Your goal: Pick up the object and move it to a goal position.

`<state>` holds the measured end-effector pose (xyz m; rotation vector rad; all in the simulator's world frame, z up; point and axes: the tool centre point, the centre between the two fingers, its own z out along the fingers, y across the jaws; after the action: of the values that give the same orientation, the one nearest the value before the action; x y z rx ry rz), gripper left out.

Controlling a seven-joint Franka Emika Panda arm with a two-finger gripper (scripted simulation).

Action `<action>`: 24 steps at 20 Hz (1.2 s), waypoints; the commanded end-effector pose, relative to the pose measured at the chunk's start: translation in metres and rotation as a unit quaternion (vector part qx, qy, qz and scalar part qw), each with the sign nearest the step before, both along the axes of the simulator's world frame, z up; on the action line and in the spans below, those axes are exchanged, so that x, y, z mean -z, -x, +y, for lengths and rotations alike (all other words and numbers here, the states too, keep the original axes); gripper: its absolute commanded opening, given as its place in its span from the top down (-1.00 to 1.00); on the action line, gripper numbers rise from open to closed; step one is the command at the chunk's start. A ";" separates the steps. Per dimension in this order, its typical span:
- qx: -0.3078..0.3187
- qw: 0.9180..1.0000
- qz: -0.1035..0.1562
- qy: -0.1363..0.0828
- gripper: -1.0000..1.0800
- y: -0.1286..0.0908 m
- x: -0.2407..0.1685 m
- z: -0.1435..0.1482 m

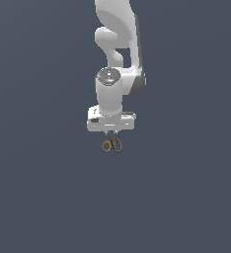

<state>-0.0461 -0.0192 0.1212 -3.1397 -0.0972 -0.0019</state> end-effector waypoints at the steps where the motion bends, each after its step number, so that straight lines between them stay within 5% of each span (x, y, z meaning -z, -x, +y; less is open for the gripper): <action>1: 0.000 1.000 0.000 0.000 1.00 -0.010 -0.024 -0.007; 24: 0.000 1.000 0.000 0.000 1.00 -0.092 -0.201 -0.061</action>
<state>0.0426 -0.0784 0.3145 -3.1397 -0.0969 -0.0012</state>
